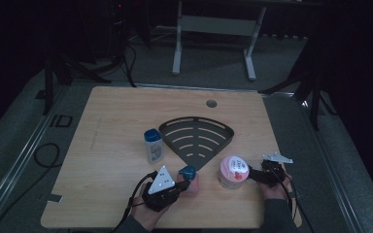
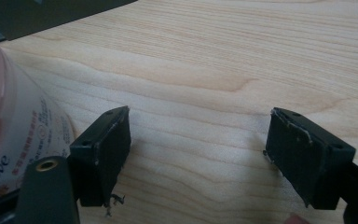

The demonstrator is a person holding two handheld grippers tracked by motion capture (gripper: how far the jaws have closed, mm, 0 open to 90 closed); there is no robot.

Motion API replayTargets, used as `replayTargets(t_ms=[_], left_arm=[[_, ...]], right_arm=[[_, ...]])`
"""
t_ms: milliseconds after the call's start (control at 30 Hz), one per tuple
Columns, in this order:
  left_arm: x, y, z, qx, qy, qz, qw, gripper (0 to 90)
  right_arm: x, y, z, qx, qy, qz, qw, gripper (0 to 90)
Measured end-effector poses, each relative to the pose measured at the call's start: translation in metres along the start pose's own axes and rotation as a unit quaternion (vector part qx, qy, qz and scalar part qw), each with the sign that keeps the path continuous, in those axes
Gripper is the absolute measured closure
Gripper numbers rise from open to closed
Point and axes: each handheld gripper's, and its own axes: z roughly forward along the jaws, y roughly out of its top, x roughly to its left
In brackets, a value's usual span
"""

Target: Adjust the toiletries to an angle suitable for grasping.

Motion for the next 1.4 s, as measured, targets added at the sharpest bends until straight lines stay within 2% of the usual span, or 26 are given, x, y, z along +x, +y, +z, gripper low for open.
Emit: replayTargets(t_ms=[233, 333, 367, 467, 600, 767, 1033, 1133, 1333, 1400], left_arm=[[-0.006, 0.002, 0.013, 0.001, -0.005, 0.007, 1.0000, 89.9], [-0.009, 0.003, 0.019, 0.000, -0.003, 0.008, 1.0000, 89.9], [-0.010, 0.004, 0.022, 0.001, 0.004, 0.007, 1.0000, 89.9], [-0.010, 0.004, 0.025, 0.001, 0.005, 0.002, 1.0000, 89.9], [-0.013, 0.004, 0.027, 0.003, 0.013, 0.009, 0.9999, 90.0], [-0.013, 0.004, 0.027, 0.002, 0.021, 0.007, 0.9998, 90.0], [-0.004, 0.002, 0.021, 0.002, 0.043, -0.001, 0.9991, 90.0], [0.000, 0.001, 0.017, 0.002, 0.058, -0.002, 0.9983, 90.0], [0.011, -0.001, 0.010, 0.001, 0.079, -0.019, 0.9967, 90.0], [0.012, 0.000, 0.010, 0.003, 0.080, -0.025, 0.9965, 89.9]], right_arm=[[0.000, 0.000, 0.000, 0.000, 0.000, 0.000, 1.0000, 21.5], [0.000, 0.000, 0.000, 0.000, 0.000, 0.000, 1.0000, 21.5], [0.000, 0.000, 0.000, 0.000, 0.000, 0.000, 1.0000, 21.5], [0.000, 0.000, 0.000, 0.000, 0.000, 0.000, 1.0000, 21.6], [0.000, 0.000, 0.000, 0.000, 0.000, 0.000, 1.0000, 21.5], [0.000, 0.000, 0.000, 0.000, 0.000, 0.000, 1.0000, 21.5], [0.000, 0.000, 0.000, 0.000, 0.000, 0.000, 1.0000, 21.5], [0.000, 0.000, 0.000, 0.000, 0.000, 0.000, 1.0000, 21.5], [0.000, 0.000, 0.000, 0.000, 0.000, 0.000, 1.0000, 21.6], [0.000, 0.000, 0.000, 0.000, 0.000, 0.000, 1.0000, 21.5]])
